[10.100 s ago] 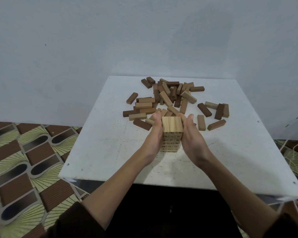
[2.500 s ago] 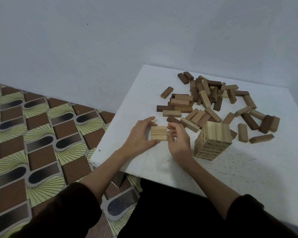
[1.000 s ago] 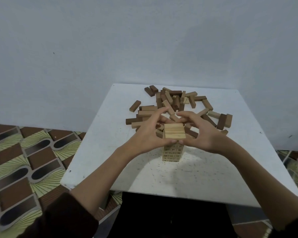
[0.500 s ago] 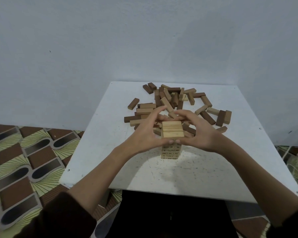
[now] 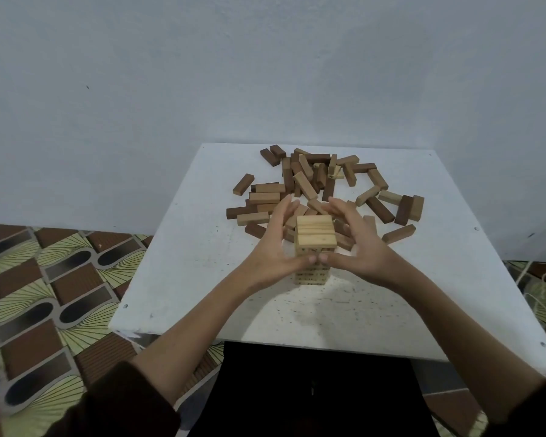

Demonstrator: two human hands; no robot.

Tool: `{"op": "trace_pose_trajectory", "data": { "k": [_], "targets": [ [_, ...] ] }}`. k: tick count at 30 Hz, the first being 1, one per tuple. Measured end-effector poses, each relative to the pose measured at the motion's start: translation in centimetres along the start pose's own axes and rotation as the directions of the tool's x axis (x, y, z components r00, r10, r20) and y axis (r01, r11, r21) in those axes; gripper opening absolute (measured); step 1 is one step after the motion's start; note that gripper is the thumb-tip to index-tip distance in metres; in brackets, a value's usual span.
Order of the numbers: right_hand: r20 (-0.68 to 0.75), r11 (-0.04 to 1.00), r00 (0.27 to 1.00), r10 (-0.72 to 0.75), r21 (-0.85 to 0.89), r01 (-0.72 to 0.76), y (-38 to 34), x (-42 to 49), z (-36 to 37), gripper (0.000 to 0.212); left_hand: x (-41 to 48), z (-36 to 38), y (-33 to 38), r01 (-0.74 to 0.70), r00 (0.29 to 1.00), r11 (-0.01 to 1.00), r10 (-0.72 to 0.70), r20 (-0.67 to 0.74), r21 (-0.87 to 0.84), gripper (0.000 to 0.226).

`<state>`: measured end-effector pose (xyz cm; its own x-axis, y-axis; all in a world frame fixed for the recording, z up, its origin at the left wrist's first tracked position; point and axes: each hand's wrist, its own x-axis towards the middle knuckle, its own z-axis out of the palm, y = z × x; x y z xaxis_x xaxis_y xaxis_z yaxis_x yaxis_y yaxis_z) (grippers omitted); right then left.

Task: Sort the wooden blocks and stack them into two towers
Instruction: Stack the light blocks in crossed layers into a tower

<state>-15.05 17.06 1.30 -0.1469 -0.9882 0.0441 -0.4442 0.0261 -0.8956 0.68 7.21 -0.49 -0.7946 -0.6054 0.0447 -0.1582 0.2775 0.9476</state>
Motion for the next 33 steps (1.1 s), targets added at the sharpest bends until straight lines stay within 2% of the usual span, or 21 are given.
{"op": "trace_pose_trajectory", "data": {
  "k": [4,8,22,28,31,33],
  "targets": [
    [-0.03,0.996,0.999,0.043,0.079,-0.041,0.9,-0.5,1.8,0.086,-0.6,1.2,-0.2,0.07,0.997,0.991,-0.067,0.026,-0.113,0.102],
    [-0.049,0.983,0.997,0.058,0.179,-0.049,0.8,-0.7,2.8,0.094,-0.9,2.1,-0.4,0.096,0.994,0.975,-0.086,0.061,-0.202,0.091],
    [-0.072,0.979,0.994,0.08,0.194,-0.065,1.3,-0.3,3.8,0.097,-0.6,2.6,-0.3,0.096,0.994,0.973,-0.081,0.079,-0.209,0.091],
    [-0.064,0.984,0.994,0.087,0.159,-0.076,1.5,-0.4,3.2,0.094,-0.9,2.2,-0.4,0.052,0.998,0.975,-0.044,0.045,-0.215,0.09],
    [-0.034,0.988,0.996,0.077,0.137,-0.072,1.6,-0.4,2.4,0.087,-0.8,1.6,-0.5,0.023,1.0,0.989,-0.024,-0.007,-0.147,0.101],
    [-0.018,0.992,0.997,0.074,0.104,-0.072,1.8,-0.4,1.7,0.091,-0.6,1.1,-0.7,0.0,1.0,0.996,-0.003,-0.031,-0.09,0.11]
  ]
}}
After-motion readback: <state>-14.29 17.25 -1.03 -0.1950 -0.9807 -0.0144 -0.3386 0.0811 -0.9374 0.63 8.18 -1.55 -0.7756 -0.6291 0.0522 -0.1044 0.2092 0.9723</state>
